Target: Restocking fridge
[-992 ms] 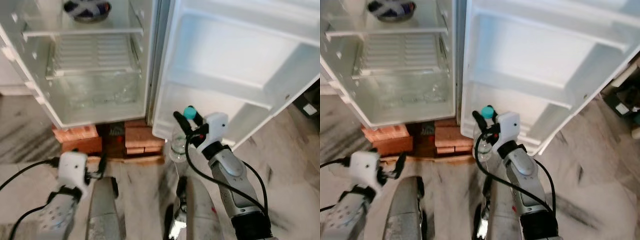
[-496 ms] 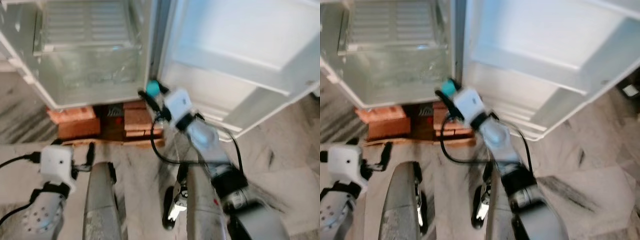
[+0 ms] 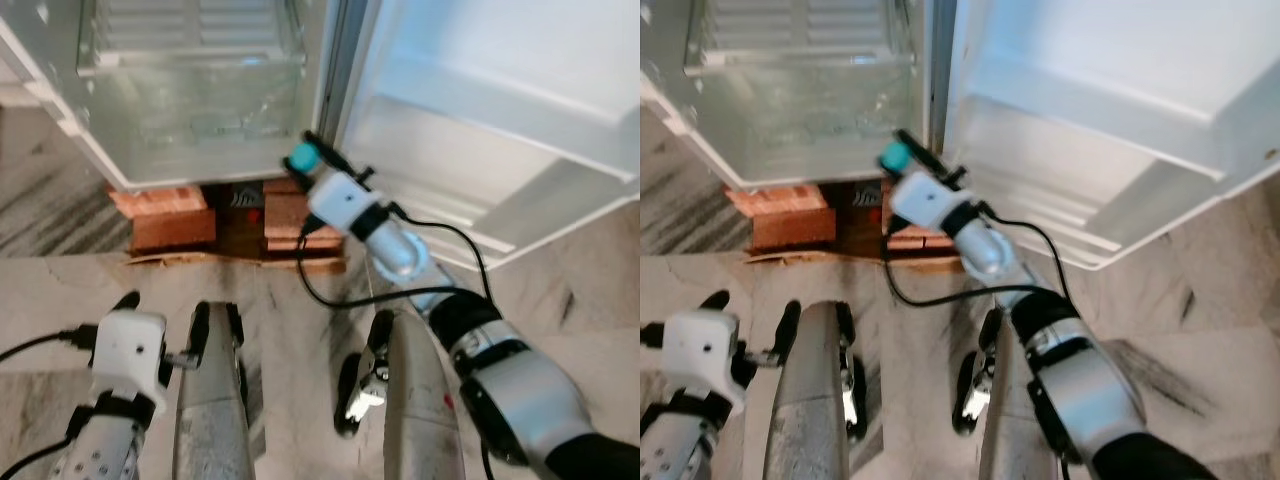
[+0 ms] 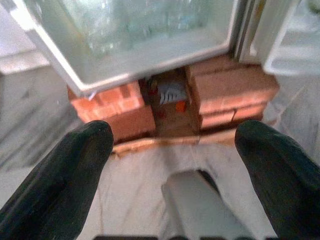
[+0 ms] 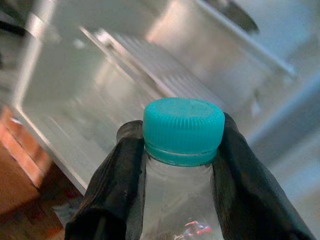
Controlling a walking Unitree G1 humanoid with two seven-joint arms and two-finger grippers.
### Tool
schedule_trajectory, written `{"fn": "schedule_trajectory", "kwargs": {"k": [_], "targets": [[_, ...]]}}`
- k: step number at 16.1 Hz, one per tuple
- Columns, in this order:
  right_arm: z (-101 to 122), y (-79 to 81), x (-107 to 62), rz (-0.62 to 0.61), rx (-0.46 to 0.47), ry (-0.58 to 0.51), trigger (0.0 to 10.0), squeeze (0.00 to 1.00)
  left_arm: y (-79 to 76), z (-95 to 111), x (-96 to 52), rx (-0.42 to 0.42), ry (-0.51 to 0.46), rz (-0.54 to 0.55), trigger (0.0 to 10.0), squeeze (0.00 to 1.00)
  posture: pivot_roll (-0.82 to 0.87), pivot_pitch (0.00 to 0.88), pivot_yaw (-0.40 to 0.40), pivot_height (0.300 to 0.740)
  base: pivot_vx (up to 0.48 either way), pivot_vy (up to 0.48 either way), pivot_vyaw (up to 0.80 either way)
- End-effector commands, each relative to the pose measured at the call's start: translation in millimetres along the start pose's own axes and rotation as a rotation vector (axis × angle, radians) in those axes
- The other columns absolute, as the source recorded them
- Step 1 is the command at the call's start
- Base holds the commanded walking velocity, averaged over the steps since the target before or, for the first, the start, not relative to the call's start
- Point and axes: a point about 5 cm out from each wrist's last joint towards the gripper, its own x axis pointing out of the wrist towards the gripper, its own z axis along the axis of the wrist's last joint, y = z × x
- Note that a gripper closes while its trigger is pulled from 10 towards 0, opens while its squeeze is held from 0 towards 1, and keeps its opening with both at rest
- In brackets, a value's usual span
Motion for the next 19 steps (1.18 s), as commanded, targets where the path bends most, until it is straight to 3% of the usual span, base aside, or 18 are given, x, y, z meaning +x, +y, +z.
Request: {"fn": "schedule_trajectory", "kwargs": {"k": [1,14,15,16,17,19], "targets": [[-8,-7.0,-4.9,-0.069,0.000,0.031,10.0,0.00,2.4,-1,-5.7,0.015,0.029,0.009,10.0,0.00,0.38,0.443,-0.065,0.563,0.000,0.000,0.00],[-10,-6.8,-5.2,-0.100,-0.024,0.028,10.0,0.00,2.6,1,-6.8,0.015,0.044,0.011,10.0,0.00,0.38,0.443,-0.065,0.563,0.000,0.000,0.00],[-3,-55.9,1.1,-0.375,0.031,0.003,10.0,0.00,-2.4,2,0.8,0.007,0.030,0.002,10.0,0.00,0.36,0.435,-0.059,0.563,0.000,0.000,0.00],[-5,-66.5,-0.2,-0.417,0.168,0.010,10.0,0.00,-6.1,0,5.1,0.000,0.029,-0.003,10.0,0.00,0.35,0.425,-0.063,0.563,0.000,0.000,0.00],[-12,-55.9,-7.2,-0.342,0.309,0.018,10.0,0.00,-7.4,0,7.1,-0.001,0.029,-0.007,10.0,0.00,0.35,0.420,-0.067,0.563,0.000,0.000,0.00],[-23,-35.7,-22.7,-0.190,0.459,0.031,10.0,0.00,-8.4,-2,12.0,-0.007,0.025,-0.009,10.0,0.00,0.32,0.405,-0.077,0.563,0.000,0.000,0.00]]}}
